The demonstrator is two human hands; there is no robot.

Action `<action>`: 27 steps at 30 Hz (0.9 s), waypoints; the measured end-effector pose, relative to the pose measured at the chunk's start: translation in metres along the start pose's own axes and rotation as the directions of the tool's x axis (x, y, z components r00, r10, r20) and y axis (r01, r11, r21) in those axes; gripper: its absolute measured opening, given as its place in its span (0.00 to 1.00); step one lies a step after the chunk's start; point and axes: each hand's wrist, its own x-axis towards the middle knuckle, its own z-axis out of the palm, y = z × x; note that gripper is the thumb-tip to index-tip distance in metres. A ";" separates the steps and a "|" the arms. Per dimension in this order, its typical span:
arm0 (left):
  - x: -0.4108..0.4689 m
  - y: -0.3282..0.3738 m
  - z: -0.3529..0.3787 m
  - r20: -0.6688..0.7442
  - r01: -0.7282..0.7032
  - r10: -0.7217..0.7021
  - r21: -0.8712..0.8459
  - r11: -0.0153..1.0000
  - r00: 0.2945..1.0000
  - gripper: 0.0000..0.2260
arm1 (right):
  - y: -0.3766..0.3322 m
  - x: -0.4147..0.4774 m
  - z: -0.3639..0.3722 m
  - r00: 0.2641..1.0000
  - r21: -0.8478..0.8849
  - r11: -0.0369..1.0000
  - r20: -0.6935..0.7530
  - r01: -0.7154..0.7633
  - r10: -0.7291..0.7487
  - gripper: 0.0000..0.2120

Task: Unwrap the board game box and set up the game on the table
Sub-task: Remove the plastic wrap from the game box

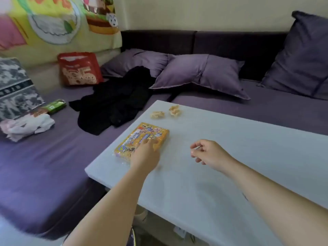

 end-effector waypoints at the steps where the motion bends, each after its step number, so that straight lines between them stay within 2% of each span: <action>1: 0.002 -0.011 -0.003 0.004 0.015 -0.015 0.113 0.994 1.000 0.20 | -0.001 0.005 0.008 1.000 -0.011 1.000 0.020 -0.005 0.005 0.03; 2: 0.004 -0.021 -0.003 -0.005 0.023 -0.022 0.221 0.975 1.000 0.20 | -0.004 0.010 0.013 0.999 -0.026 1.000 0.028 -0.016 0.017 0.03; 4: 0.008 -0.043 0.000 0.039 0.030 -0.044 0.319 0.947 0.998 0.20 | -0.003 0.017 0.024 0.998 -0.045 0.998 0.052 -0.033 0.035 0.04; 7: 0.009 -0.053 0.007 0.127 -0.020 -0.027 0.355 0.935 0.991 0.22 | -0.001 0.022 0.033 0.996 -0.049 0.998 0.070 -0.050 0.053 0.04; 12: -0.001 -0.038 0.012 0.145 -0.113 0.053 0.445 0.888 0.988 0.23 | 0.003 0.016 0.033 0.992 -0.043 0.995 0.081 -0.089 0.092 0.04; 16: -0.033 -0.011 0.029 0.186 -0.198 0.133 0.389 0.900 0.973 0.22 | 0.015 -0.002 0.024 0.986 -0.006 0.988 0.061 -0.155 0.155 0.09; 19: -0.062 0.010 0.042 0.230 -0.306 0.235 0.357 0.883 0.944 0.22 | 0.033 -0.020 0.012 0.975 -0.031 0.974 0.000 -0.224 0.224 0.19; 22: -0.091 0.030 0.052 0.306 -0.392 0.297 0.327 0.860 0.905 0.22 | 0.053 -0.045 -0.003 0.946 0.071 0.946 -0.051 -0.316 0.320 0.24; 24: -0.111 0.045 0.059 0.340 -0.441 0.339 0.288 0.850 0.877 0.21 | 0.066 -0.063 -0.012 0.922 0.168 0.914 -0.060 -0.368 0.382 0.23; 27: -0.138 0.071 0.074 0.341 -0.491 0.402 0.234 0.839 0.850 0.19 | 0.080 -0.089 -0.025 0.913 0.270 0.884 -0.039 -0.382 0.406 0.12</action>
